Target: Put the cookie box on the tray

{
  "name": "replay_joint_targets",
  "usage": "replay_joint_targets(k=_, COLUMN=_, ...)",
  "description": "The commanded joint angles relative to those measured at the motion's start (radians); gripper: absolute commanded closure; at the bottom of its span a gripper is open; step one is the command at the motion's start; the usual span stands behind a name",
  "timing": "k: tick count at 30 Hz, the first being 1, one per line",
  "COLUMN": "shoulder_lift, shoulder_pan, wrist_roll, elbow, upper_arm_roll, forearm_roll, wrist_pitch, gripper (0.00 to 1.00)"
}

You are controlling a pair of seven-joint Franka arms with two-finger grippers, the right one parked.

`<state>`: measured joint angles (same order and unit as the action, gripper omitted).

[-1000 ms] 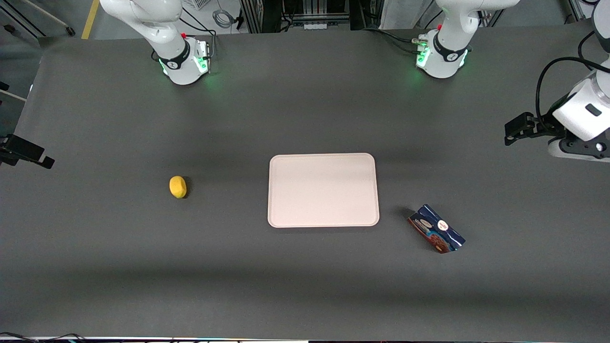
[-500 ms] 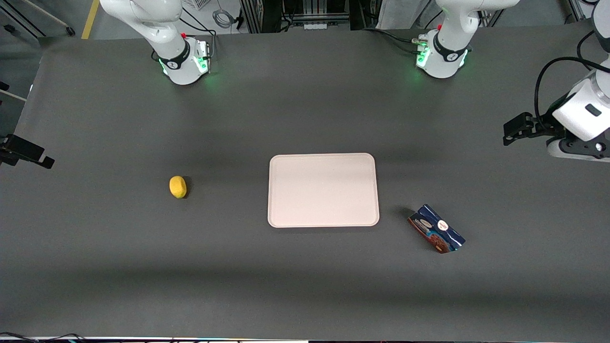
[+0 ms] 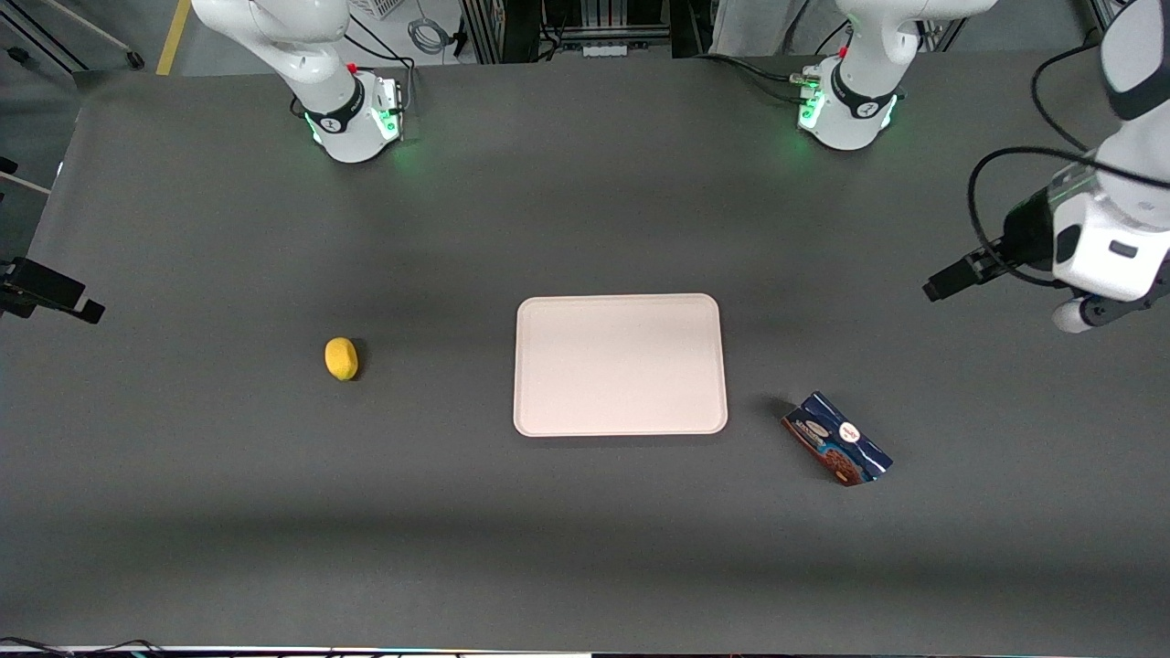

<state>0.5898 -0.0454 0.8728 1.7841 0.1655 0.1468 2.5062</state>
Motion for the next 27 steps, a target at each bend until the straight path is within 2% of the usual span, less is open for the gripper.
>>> replay_joint_targets(k=1, shoulder_lift=0.002, shoulder_pan=-0.008, wrist_roll=0.023, elbow=0.003, upper_arm_roll=0.005, forearm_roll=0.014, wrist_pitch=0.008, gripper=0.94)
replay_joint_targets(k=6, shoulder_lift=-0.011, shoulder_pan=-0.007, wrist_roll=0.017, elbow=-0.014, upper_arm_roll=0.008, forearm_roll=0.016, wrist_pitch=-0.007, gripper=0.94)
replay_joint_targets(k=10, shoulder_lift=-0.030, shoulder_pan=-0.007, wrist_roll=-0.012, elbow=-0.058, upper_arm_roll=0.008, forearm_roll=0.016, wrist_pitch=-0.087, gripper=0.94)
replay_joint_targets(k=18, shoulder_lift=-0.166, shoulder_pan=-0.001, wrist_roll=-0.181, elbow=-0.091, upper_arm_roll=0.008, forearm_roll=0.007, wrist_pitch=-0.259, gripper=0.94)
replay_joint_targets(k=22, shoulder_lift=-0.241, shoulder_pan=0.001, wrist_roll=-0.276, elbow=-0.144, upper_arm_roll=0.009, forearm_roll=-0.004, wrist_pitch=-0.412, gripper=0.94)
replay_joint_targets(k=27, shoulder_lift=-0.281, shoulder_pan=-0.001, wrist_roll=-0.351, elbow=-0.294, upper_arm_roll=0.016, forearm_roll=-0.035, wrist_pitch=-0.663, gripper=0.94)
